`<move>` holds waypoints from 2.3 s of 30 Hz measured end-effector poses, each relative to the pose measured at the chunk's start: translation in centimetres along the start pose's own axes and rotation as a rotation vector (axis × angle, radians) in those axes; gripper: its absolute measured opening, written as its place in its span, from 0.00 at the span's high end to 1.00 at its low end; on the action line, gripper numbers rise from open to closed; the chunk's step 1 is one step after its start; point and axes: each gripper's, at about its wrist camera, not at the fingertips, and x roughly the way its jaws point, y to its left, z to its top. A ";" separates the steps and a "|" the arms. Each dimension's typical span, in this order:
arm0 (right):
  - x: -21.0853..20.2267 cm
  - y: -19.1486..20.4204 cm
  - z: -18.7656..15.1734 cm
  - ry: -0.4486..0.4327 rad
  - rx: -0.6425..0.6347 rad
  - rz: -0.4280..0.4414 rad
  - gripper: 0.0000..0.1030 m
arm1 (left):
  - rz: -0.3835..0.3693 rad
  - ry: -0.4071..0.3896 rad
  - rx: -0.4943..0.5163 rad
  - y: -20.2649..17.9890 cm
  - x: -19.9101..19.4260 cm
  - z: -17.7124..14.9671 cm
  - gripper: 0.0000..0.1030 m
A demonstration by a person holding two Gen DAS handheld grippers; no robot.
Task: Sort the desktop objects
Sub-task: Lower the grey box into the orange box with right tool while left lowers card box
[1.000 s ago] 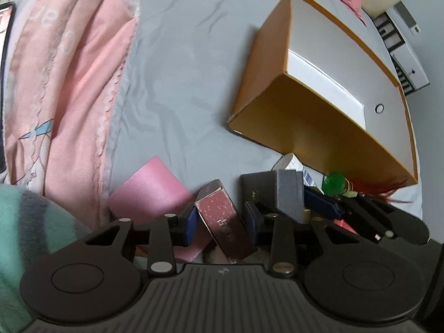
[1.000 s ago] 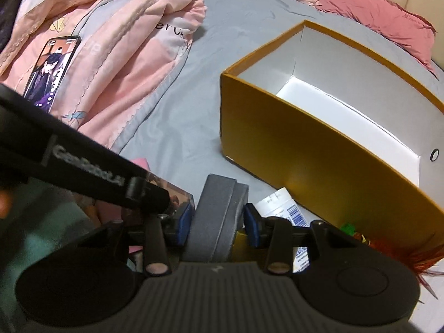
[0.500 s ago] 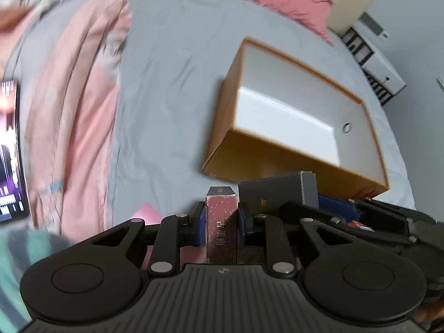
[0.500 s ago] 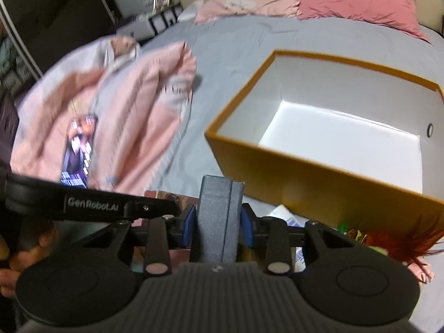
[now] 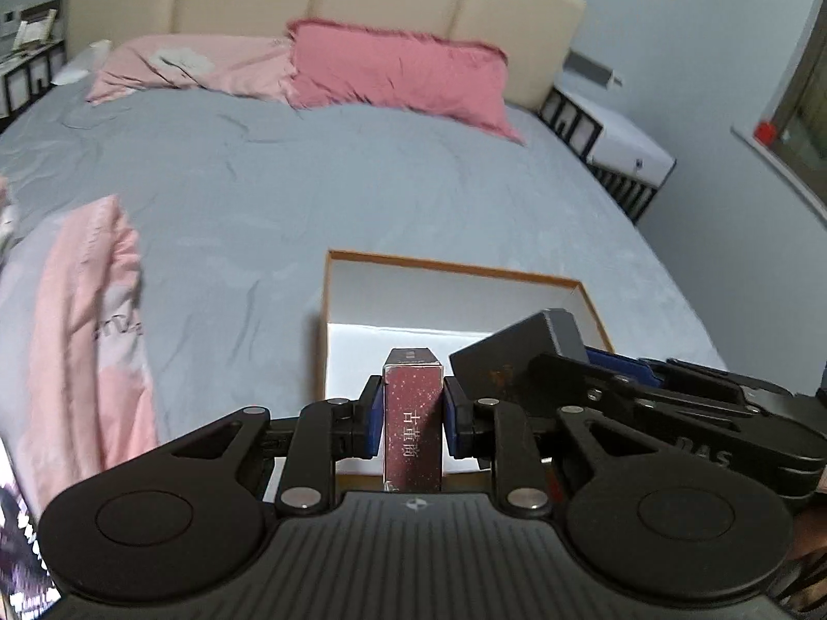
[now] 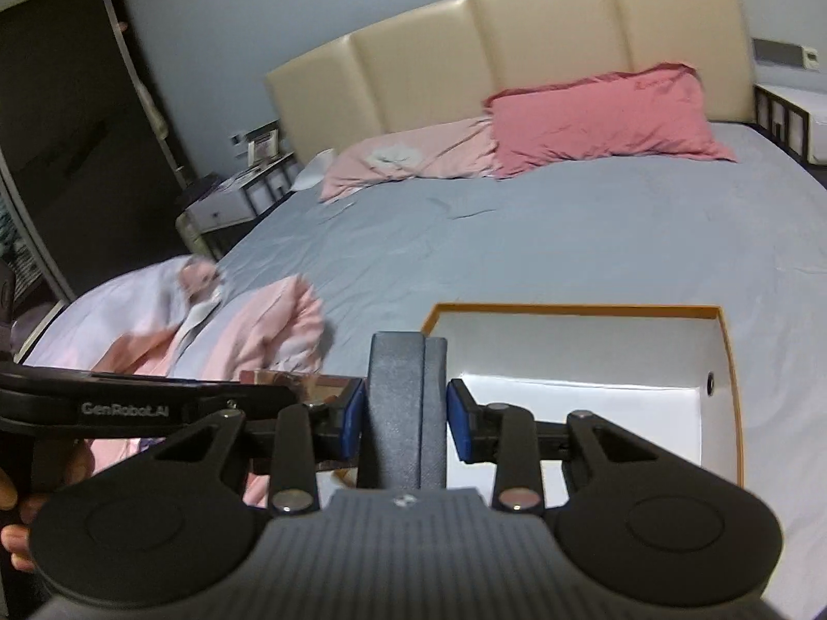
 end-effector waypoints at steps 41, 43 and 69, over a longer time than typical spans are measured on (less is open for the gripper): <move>14.6 -5.9 -5.4 0.260 0.177 -0.053 0.65 | 0.055 0.411 0.122 1.6 13.7 -0.2 0.73; 14.6 -5.9 -5.4 0.259 0.179 -0.051 0.65 | 0.044 0.413 0.123 1.6 13.5 -0.1 0.71; 16.1 -2.8 -4.9 0.306 0.167 -0.071 0.65 | -0.099 0.188 -0.190 7.8 8.4 -2.6 0.73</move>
